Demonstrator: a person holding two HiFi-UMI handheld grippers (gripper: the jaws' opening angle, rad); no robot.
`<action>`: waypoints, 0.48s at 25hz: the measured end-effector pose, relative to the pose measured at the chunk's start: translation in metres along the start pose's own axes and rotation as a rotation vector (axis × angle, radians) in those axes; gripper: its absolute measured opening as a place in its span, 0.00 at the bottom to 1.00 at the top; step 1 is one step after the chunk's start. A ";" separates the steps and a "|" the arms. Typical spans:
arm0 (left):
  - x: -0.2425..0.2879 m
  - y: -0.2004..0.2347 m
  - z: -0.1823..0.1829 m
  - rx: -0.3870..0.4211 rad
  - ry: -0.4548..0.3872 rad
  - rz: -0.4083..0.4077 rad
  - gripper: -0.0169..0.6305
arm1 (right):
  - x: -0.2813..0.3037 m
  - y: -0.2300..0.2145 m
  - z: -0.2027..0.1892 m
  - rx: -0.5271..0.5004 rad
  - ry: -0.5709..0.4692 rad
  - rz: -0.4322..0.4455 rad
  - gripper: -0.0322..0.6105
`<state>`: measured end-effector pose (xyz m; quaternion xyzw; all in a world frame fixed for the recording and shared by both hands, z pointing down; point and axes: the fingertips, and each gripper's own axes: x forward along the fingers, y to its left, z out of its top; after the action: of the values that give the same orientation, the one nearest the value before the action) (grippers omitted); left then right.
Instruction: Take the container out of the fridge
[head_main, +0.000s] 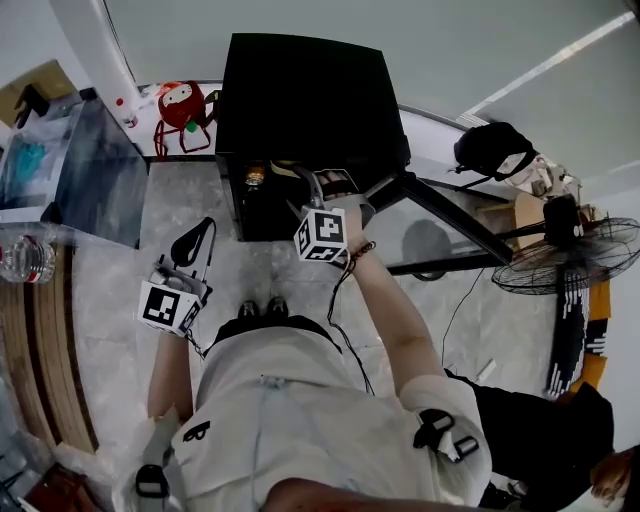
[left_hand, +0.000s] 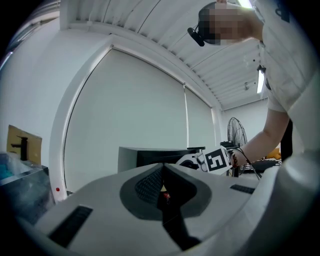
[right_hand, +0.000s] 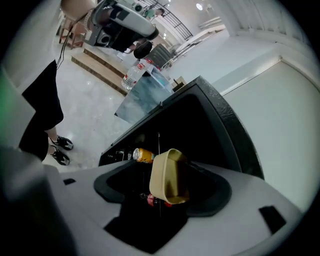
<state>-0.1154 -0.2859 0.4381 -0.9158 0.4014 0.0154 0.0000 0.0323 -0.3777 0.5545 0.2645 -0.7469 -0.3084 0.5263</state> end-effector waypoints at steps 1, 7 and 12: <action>0.000 0.001 -0.001 -0.002 0.002 0.004 0.04 | 0.006 0.000 -0.002 0.000 0.010 0.012 0.51; -0.003 0.002 -0.002 -0.002 0.006 0.008 0.04 | 0.038 0.005 -0.016 -0.011 0.102 0.081 0.51; -0.009 0.011 -0.002 -0.001 0.008 0.042 0.04 | 0.052 0.011 -0.023 -0.022 0.148 0.145 0.51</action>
<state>-0.1297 -0.2865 0.4409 -0.9072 0.4206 0.0117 -0.0025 0.0377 -0.4124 0.6010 0.2261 -0.7198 -0.2576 0.6037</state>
